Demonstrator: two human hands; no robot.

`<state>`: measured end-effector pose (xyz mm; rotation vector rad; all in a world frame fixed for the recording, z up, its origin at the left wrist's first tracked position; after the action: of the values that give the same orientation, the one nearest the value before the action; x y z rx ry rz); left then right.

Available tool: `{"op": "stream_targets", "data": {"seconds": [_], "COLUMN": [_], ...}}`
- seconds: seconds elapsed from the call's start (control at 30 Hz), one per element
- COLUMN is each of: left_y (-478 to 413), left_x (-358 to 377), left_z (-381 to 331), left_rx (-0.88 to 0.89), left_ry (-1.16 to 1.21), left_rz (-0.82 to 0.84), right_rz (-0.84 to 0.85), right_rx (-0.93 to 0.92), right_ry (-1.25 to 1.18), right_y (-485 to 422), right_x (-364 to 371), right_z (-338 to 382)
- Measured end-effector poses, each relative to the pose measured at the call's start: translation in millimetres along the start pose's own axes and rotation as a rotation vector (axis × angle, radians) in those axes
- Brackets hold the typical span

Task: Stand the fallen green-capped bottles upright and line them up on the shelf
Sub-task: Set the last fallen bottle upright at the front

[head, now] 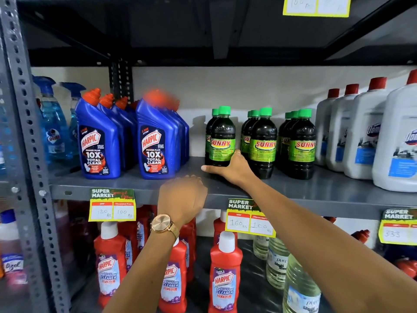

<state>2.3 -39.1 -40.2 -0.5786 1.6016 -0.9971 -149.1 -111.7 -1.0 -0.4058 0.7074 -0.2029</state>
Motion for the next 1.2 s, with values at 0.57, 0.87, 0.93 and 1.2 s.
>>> {"op": "stream_targets", "data": {"seconds": [0.57,0.87,0.93,1.2], "left_y": [0.0,0.2,0.5,1.0], "left_x": [-4.1,-6.5,-6.2,-4.3], "left_z": [-2.6,-3.1,-3.2,-2.2], "left_rx": [0.01,0.015,0.017,0.029], "left_ry": [0.013,0.035,0.036,0.057], "left_rz": [-0.027,-0.039,-0.036,-0.064], "right_rz": [0.142,0.137,0.127,0.128], "right_rx": [-0.081,-0.037,-0.029,-0.029], "right_ry": [-0.054,-0.129,-0.143,-0.099], "right_y": [-7.1,-14.3,-14.0,-12.9], "right_x": [4.3,10.9,10.4,10.7], "right_z": [-1.4,-4.2,-4.8,-2.5]}}
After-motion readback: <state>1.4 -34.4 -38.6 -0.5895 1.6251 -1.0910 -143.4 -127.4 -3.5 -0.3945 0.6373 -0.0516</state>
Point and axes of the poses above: each hand's wrist, its own y-axis away from the middle knuckle, its own x-axis out of the palm, z = x × y, the point moved 3 cm from there along -y, towards the middle knuckle, and after that the axes turned 3 degrees about y, right-handed, at the moved point
